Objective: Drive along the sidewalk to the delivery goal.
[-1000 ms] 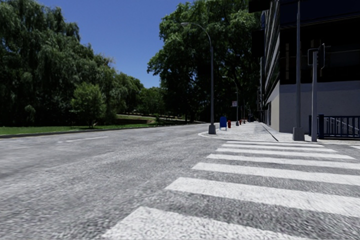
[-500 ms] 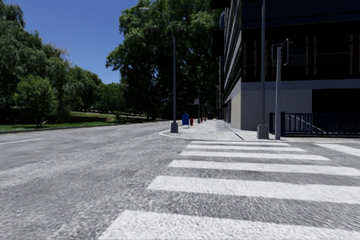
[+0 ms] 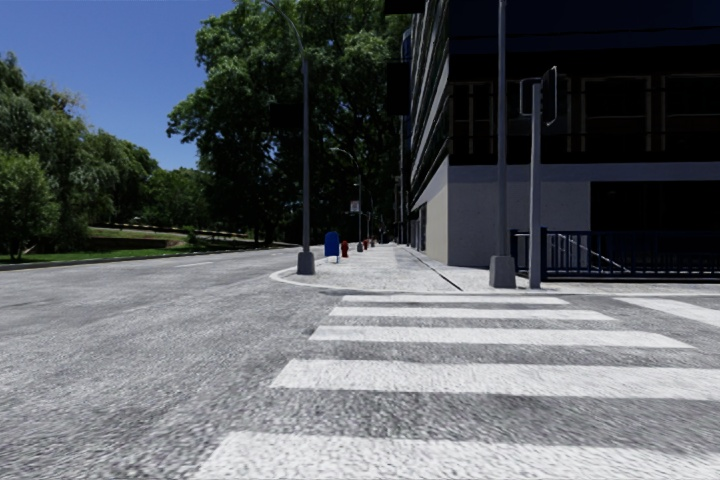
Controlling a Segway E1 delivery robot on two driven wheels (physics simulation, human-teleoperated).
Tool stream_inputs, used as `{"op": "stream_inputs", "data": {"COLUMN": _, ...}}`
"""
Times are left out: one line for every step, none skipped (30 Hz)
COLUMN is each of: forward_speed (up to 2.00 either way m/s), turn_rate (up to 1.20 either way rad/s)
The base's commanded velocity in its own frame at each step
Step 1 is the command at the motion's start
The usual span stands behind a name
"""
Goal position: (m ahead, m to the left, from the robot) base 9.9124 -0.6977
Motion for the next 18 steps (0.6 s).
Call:
{"op": "stream_inputs", "data": {"forward_speed": 2.00, "turn_rate": -0.02}}
{"op": "stream_inputs", "data": {"forward_speed": 2.00, "turn_rate": 0.00}}
{"op": "stream_inputs", "data": {"forward_speed": 2.00, "turn_rate": 0.00}}
{"op": "stream_inputs", "data": {"forward_speed": 2.00, "turn_rate": 0.00}}
{"op": "stream_inputs", "data": {"forward_speed": 2.00, "turn_rate": 0.00}}
{"op": "stream_inputs", "data": {"forward_speed": 2.00, "turn_rate": 0.00}}
{"op": "stream_inputs", "data": {"forward_speed": 2.00, "turn_rate": 0.00}}
{"op": "stream_inputs", "data": {"forward_speed": 2.00, "turn_rate": 0.00}}
{"op": "stream_inputs", "data": {"forward_speed": 2.00, "turn_rate": -0.05}}
{"op": "stream_inputs", "data": {"forward_speed": 2.00, "turn_rate": -0.18}}
{"op": "stream_inputs", "data": {"forward_speed": 2.00, "turn_rate": -0.22}}
{"op": "stream_inputs", "data": {"forward_speed": 2.00, "turn_rate": -0.27}}
{"op": "stream_inputs", "data": {"forward_speed": 2.00, "turn_rate": -0.27}}
{"op": "stream_inputs", "data": {"forward_speed": 2.00, "turn_rate": -0.29}}
{"op": "stream_inputs", "data": {"forward_speed": 2.00, "turn_rate": -0.29}}
{"op": "stream_inputs", "data": {"forward_speed": 2.00, "turn_rate": -0.30}}
{"op": "stream_inputs", "data": {"forward_speed": 2.00, "turn_rate": -0.32}}
{"op": "stream_inputs", "data": {"forward_speed": 2.00, "turn_rate": -0.37}}
